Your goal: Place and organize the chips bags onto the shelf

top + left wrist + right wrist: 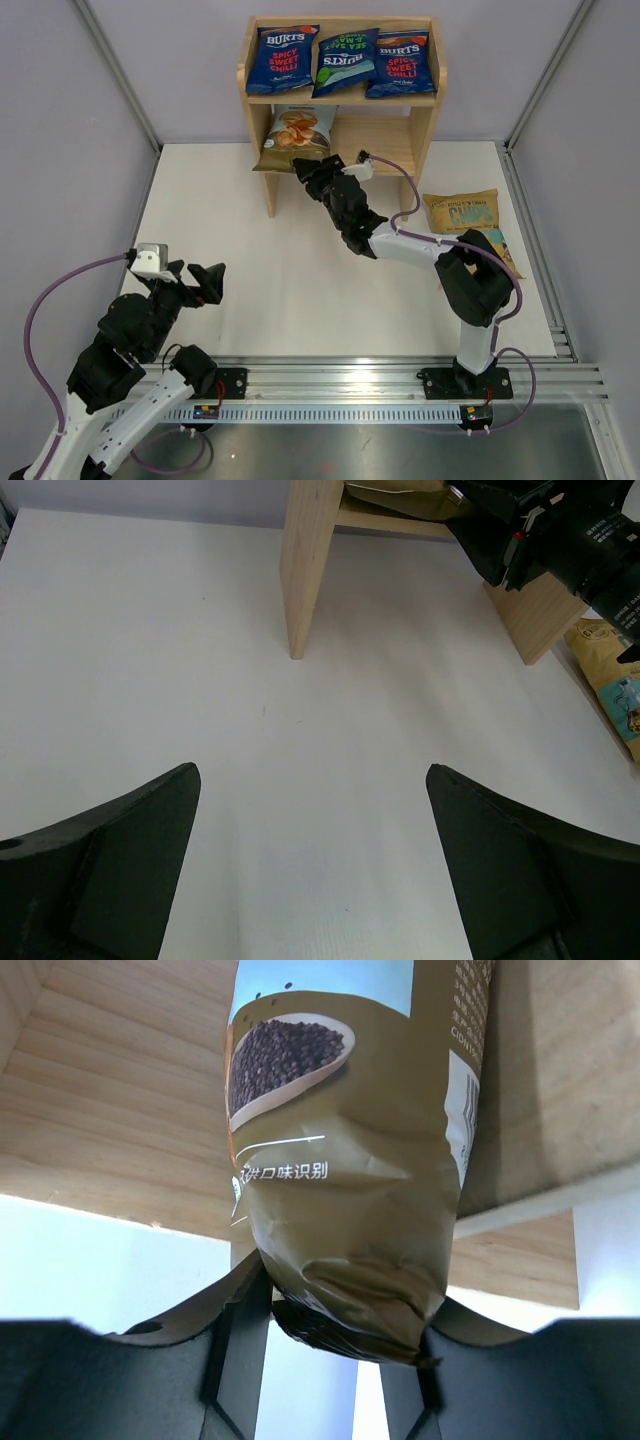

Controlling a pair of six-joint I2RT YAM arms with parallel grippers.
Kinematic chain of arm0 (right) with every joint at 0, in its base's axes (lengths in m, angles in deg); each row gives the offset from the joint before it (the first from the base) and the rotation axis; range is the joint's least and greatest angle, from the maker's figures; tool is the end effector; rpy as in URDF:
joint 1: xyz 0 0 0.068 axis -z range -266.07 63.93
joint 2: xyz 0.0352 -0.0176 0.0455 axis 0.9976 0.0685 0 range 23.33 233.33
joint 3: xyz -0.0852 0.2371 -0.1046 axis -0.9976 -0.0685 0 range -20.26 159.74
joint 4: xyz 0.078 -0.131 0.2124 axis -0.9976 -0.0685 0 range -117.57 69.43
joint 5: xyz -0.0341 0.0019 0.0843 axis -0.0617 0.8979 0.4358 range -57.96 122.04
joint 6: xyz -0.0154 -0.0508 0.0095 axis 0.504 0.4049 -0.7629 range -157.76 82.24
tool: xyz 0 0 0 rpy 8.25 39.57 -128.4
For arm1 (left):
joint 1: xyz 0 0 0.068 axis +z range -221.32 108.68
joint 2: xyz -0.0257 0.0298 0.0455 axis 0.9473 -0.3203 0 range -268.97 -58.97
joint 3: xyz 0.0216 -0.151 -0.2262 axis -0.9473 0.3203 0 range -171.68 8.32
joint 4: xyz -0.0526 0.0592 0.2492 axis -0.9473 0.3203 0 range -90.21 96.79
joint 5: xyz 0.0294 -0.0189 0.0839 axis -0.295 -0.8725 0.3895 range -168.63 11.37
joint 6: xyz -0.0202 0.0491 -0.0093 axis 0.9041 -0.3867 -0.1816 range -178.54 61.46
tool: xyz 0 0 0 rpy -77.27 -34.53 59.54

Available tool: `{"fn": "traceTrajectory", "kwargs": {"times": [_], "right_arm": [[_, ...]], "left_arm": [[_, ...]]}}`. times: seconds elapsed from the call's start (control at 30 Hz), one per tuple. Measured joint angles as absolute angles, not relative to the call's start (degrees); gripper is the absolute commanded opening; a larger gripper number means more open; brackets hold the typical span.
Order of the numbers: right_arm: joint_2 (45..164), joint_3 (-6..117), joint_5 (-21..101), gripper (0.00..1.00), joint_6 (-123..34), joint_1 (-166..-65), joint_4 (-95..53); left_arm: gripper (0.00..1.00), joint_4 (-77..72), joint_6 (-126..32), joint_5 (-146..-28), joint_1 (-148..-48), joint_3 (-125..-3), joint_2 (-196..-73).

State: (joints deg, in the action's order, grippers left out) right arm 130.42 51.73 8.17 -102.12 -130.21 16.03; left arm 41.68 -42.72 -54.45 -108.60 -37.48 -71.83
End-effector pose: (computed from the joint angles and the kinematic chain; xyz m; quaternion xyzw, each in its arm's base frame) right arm 0.3250 0.2955 0.2769 0.2657 0.6461 0.4844 0.5266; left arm 0.0412 -0.0131 0.3393 0.0047 0.7556 -0.1415 0.6395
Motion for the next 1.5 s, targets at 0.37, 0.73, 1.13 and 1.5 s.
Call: {"fn": "traceTrajectory", "kwargs": {"times": [0.37,0.73,1.13,1.5], "right_arm": [[132.37,54.52,13.54,0.75,-102.97,-127.74,14.17],[130.92,51.25,16.86,0.99,-103.43,-126.95,14.46],[121.05,39.92,17.04,0.99,-100.74,-126.52,12.95],[98.18,30.15,17.48,1.00,-86.97,-125.73,-2.79]], "left_arm": [[0.99,41.68,-42.72,-54.42,-108.60,-37.48,-71.83],[0.99,41.68,-42.72,-54.42,-108.60,-37.48,-71.83],[0.99,41.61,-41.94,-54.40,-108.60,-37.48,-72.35],[0.99,40.23,-32.12,-55.80,-108.60,-37.26,-78.71]]}}
